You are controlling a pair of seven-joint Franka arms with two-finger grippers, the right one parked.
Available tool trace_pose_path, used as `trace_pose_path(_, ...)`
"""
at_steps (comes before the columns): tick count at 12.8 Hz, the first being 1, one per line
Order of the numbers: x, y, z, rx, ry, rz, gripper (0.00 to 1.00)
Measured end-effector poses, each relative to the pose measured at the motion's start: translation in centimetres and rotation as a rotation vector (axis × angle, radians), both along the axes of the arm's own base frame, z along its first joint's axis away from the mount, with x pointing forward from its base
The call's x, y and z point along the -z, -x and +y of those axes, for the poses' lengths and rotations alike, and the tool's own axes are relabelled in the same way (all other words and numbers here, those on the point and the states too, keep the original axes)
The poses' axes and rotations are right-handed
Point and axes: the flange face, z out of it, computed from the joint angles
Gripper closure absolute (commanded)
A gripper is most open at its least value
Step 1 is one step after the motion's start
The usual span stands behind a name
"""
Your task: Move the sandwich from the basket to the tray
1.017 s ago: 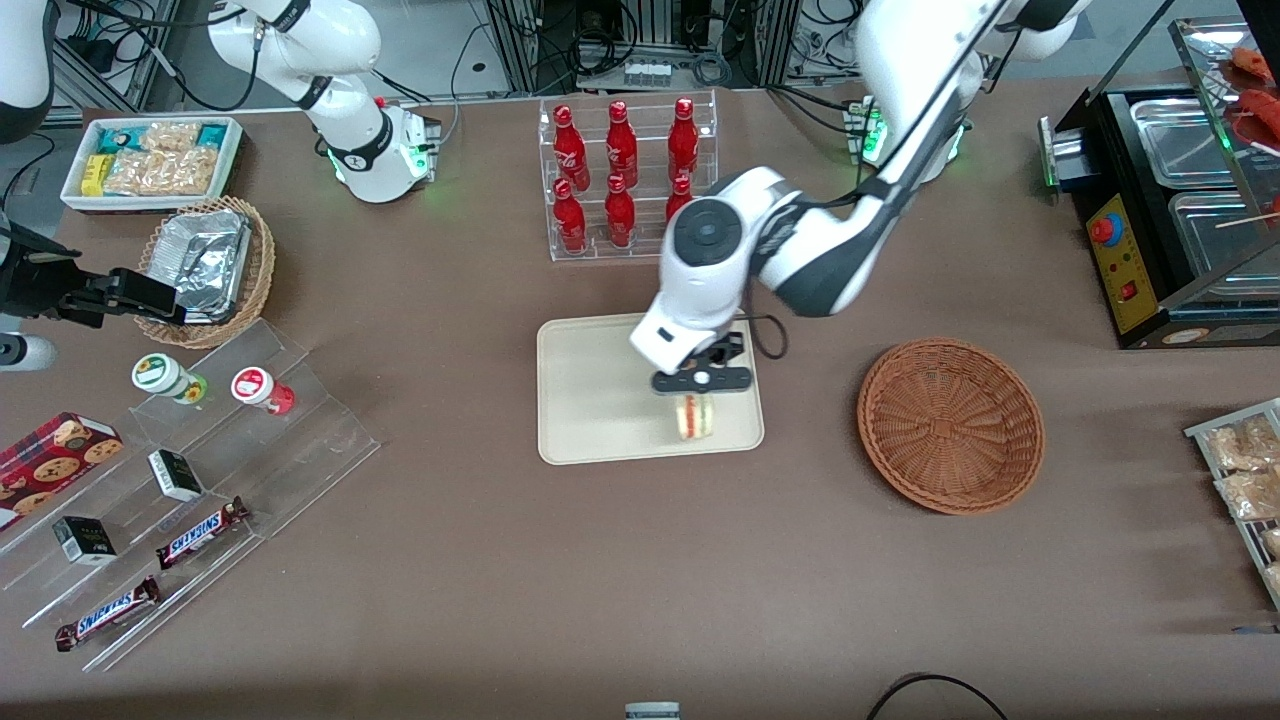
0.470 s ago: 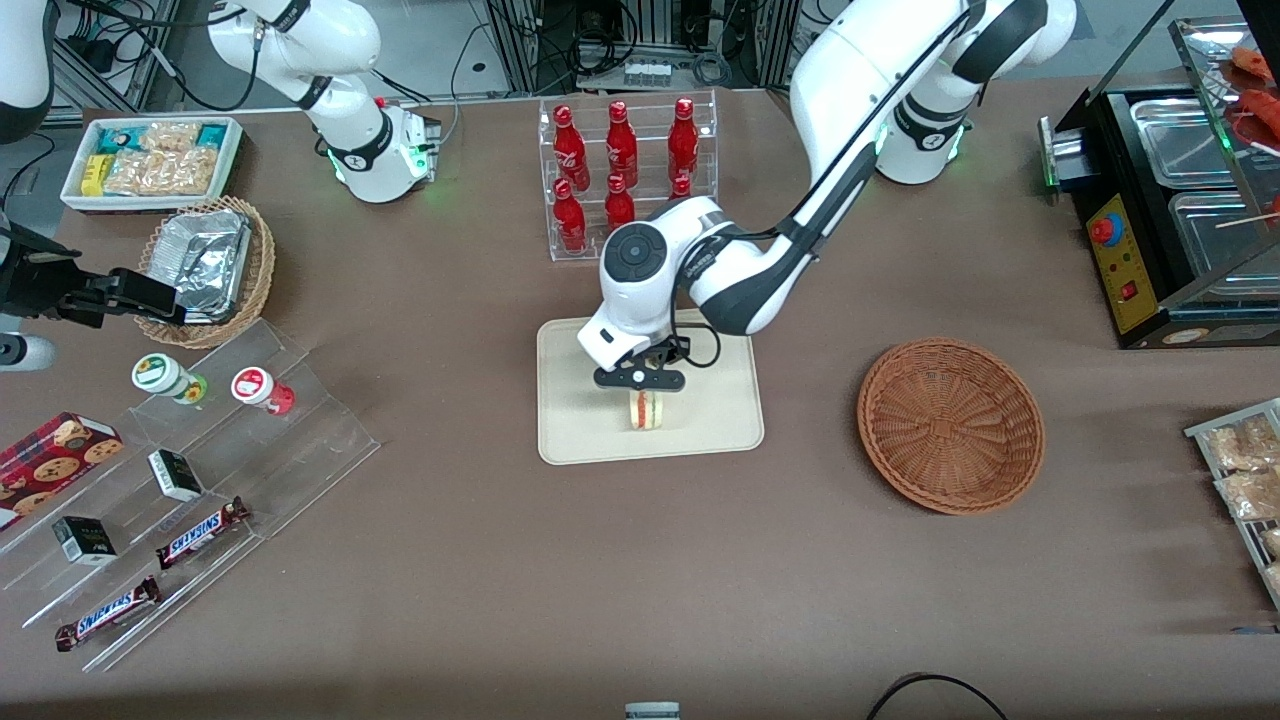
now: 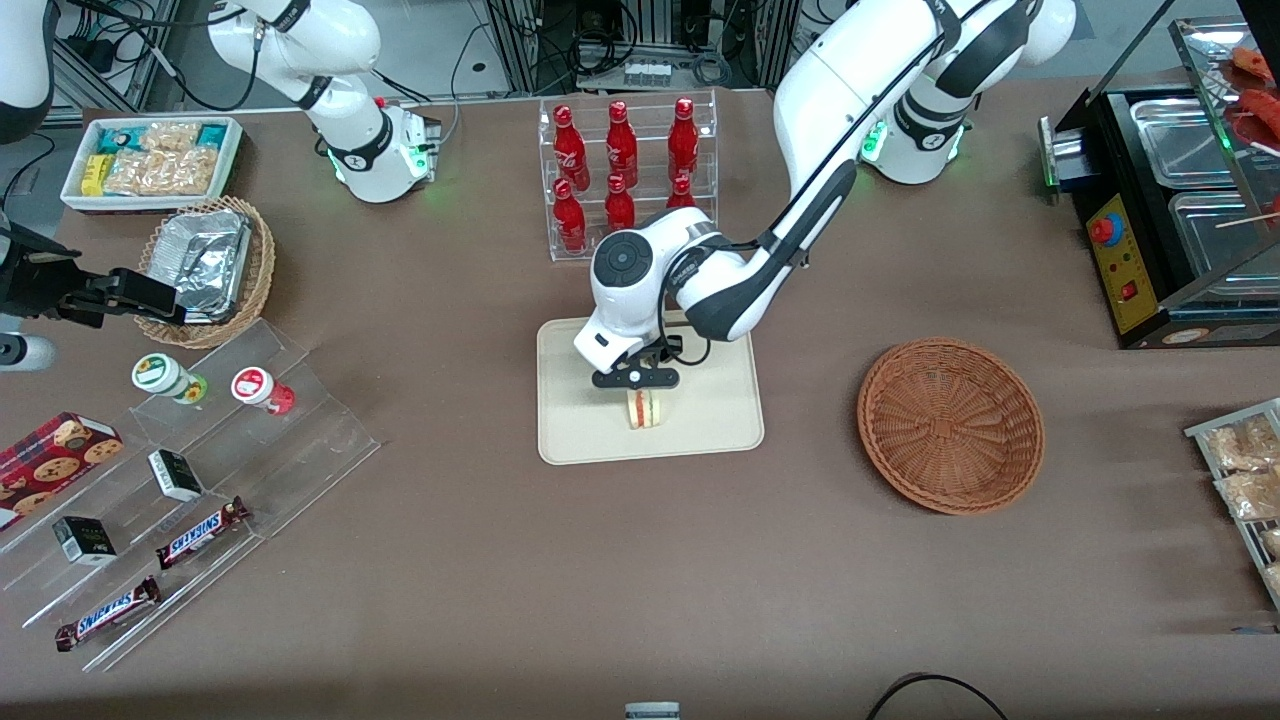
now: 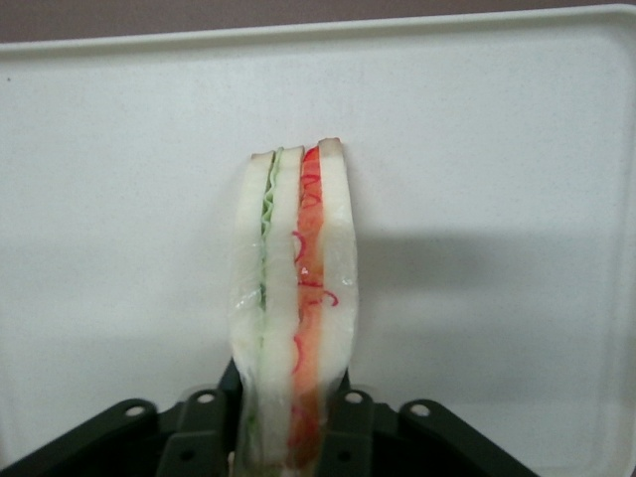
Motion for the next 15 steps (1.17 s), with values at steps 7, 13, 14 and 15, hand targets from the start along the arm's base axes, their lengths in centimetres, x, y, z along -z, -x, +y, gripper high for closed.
trace_pose_path(7, -3.2, -1.3, 0.3, -0.023, -0.010, -0.047, 0.00)
trace_pose_path(13, -15.9, -5.8, 6.6, -0.142, -0.033, -0.129, 0.00)
trace_pose_path(14, -17.6, -6.8, 8.5, -0.175, -0.044, -0.133, 0.00)
trace_pose_path(15, -19.2, -7.8, 10.4, -0.208, -0.049, -0.139, 0.00)
